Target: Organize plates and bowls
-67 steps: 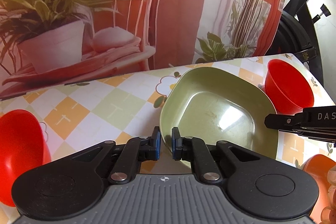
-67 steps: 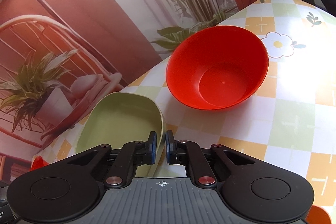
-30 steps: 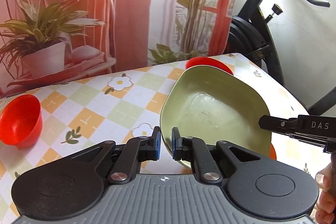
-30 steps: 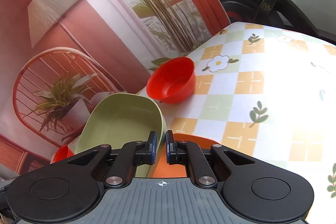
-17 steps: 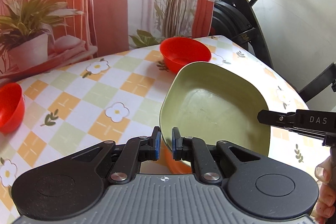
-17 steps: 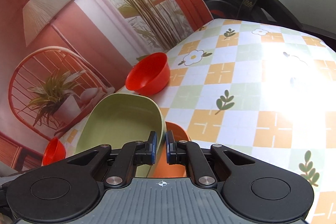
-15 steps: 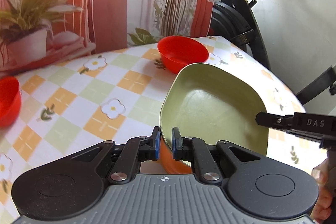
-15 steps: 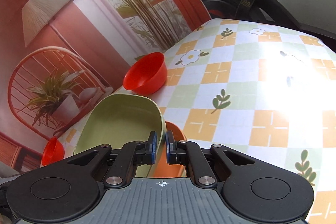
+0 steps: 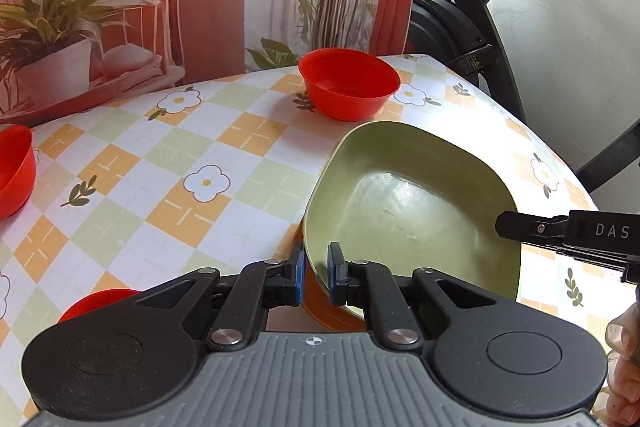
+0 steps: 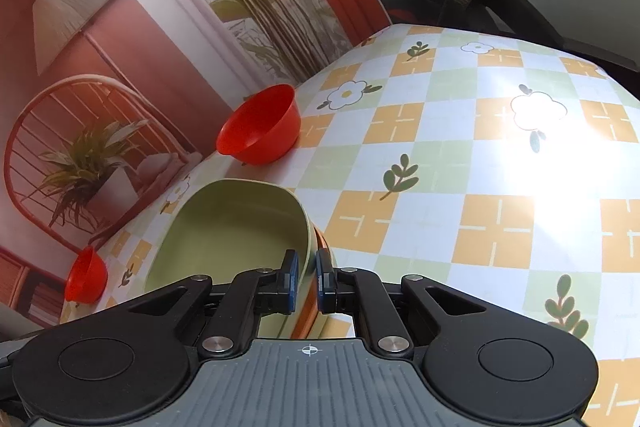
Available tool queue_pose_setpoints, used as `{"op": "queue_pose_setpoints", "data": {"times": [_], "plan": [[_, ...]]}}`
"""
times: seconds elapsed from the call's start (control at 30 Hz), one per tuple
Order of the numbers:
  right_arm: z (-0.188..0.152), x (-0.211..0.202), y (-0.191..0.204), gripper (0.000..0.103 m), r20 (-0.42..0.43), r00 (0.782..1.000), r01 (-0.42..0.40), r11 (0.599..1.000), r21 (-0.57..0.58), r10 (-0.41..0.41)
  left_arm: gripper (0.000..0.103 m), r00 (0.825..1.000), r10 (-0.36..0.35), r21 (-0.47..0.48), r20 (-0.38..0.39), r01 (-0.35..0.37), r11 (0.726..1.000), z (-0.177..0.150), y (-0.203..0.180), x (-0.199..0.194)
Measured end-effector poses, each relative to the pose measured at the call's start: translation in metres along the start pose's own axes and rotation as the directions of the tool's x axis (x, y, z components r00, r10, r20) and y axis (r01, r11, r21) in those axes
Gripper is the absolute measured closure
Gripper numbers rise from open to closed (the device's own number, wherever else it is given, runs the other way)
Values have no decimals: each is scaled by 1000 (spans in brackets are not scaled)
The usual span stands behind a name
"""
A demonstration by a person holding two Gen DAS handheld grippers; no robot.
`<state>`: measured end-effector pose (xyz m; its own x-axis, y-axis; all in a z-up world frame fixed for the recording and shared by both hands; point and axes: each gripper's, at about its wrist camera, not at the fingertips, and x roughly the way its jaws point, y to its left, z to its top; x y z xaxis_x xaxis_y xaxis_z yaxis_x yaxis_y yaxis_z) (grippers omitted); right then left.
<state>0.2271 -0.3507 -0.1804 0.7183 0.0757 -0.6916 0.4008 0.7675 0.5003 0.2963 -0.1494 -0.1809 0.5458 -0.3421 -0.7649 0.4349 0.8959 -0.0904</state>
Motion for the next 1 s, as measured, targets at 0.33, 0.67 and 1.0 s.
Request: {"op": "queue_pose_setpoints", "data": {"times": [0.33, 0.67, 1.0], "plan": [[-5, 7, -1, 94, -21, 1000, 7, 1000, -1, -7, 91, 1000, 15, -1, -6, -15, 1000, -5, 2, 5], [-4, 10, -1, 94, -15, 1000, 8, 1000, -18, -8, 91, 1000, 28, 23, 9, -28, 999, -6, -1, 6], [-4, 9, 0, 93, -14, 1000, 7, 1000, -18, -8, 91, 999, 39, 20, 15, -40, 999, -6, 2, 5]]}}
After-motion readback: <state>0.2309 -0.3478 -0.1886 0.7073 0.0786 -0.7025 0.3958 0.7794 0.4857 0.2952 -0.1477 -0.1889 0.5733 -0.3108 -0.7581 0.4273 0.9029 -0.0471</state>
